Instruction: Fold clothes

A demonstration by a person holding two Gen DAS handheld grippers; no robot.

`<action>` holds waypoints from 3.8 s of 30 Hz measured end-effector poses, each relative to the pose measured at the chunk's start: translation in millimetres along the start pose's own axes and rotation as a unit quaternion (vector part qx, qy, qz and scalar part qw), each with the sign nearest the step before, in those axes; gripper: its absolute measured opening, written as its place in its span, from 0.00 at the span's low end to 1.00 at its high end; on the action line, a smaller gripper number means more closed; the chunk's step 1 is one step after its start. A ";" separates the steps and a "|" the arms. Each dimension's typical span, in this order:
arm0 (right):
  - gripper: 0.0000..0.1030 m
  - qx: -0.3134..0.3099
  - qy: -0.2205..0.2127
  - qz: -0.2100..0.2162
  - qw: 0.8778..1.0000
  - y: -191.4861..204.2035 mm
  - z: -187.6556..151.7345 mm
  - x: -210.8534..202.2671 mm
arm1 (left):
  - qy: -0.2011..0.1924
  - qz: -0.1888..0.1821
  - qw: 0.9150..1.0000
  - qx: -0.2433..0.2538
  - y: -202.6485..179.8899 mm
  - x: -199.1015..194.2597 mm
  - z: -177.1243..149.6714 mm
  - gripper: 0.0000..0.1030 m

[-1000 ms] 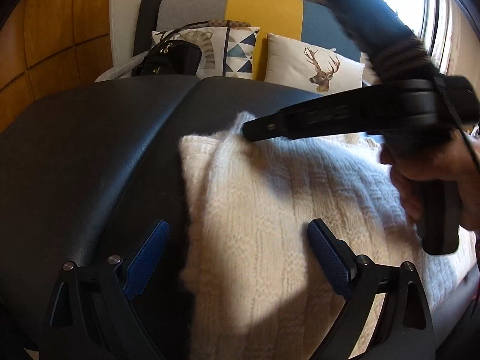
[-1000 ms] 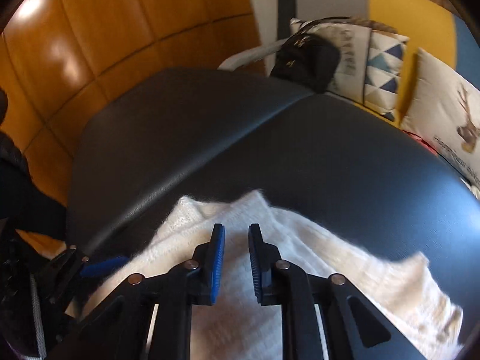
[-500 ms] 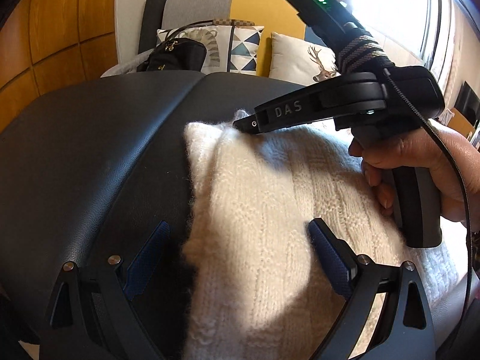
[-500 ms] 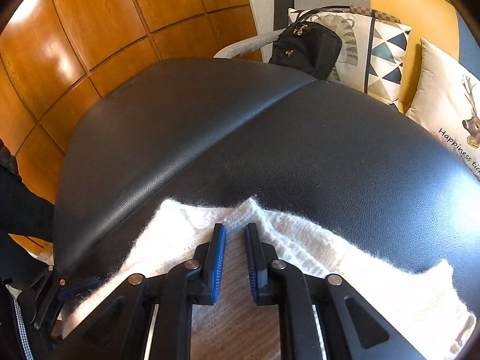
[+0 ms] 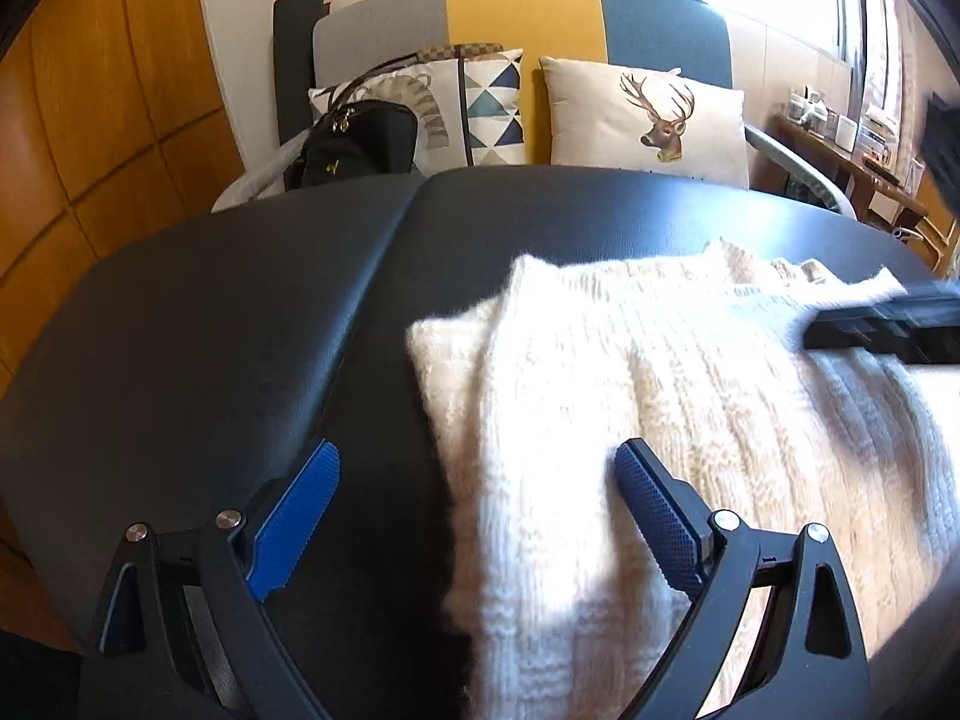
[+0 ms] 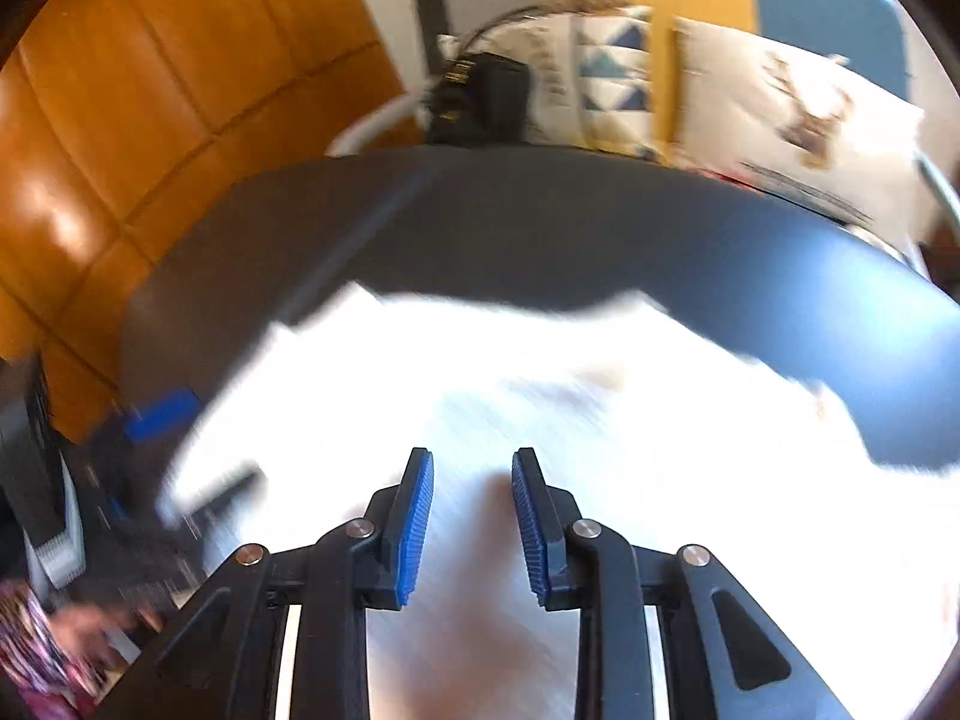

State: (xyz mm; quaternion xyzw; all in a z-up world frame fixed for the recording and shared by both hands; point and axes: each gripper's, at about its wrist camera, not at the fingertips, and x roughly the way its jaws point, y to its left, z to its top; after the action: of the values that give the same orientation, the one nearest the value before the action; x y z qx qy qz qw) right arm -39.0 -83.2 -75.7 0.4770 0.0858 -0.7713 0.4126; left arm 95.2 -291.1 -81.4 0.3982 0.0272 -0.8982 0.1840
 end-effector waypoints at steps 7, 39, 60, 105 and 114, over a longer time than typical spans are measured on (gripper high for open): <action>0.26 0.031 0.001 -0.083 0.996 -53.2 -41.9 -51.8 | 0.020 0.009 1.000 0.013 4.1 15.4 15.2 0.93; 0.59 0.142 0.032 -0.231 0.962 -167.5 -85.4 -126.8 | 0.084 -0.009 0.996 0.024 4.2 42.0 24.5 1.00; 0.70 0.318 0.037 0.012 0.947 -220.0 -126.1 -120.6 | 0.086 -0.028 0.994 0.058 8.1 38.0 33.0 1.00; 0.82 0.167 0.120 0.010 0.979 -186.2 -97.8 -102.2 | 0.136 -0.209 0.966 0.065 15.3 53.1 26.2 0.99; 0.80 0.167 0.104 0.012 0.980 -193.2 -107.6 -109.4 | 0.119 -0.231 0.965 0.040 31.4 43.9 21.7 0.73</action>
State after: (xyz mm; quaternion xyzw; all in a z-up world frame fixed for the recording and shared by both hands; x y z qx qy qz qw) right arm -83.9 158.6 -95.0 0.6179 -0.0073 -0.7159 0.3251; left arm 64.0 -338.1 -95.4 0.4920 0.1039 -0.8630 -0.0497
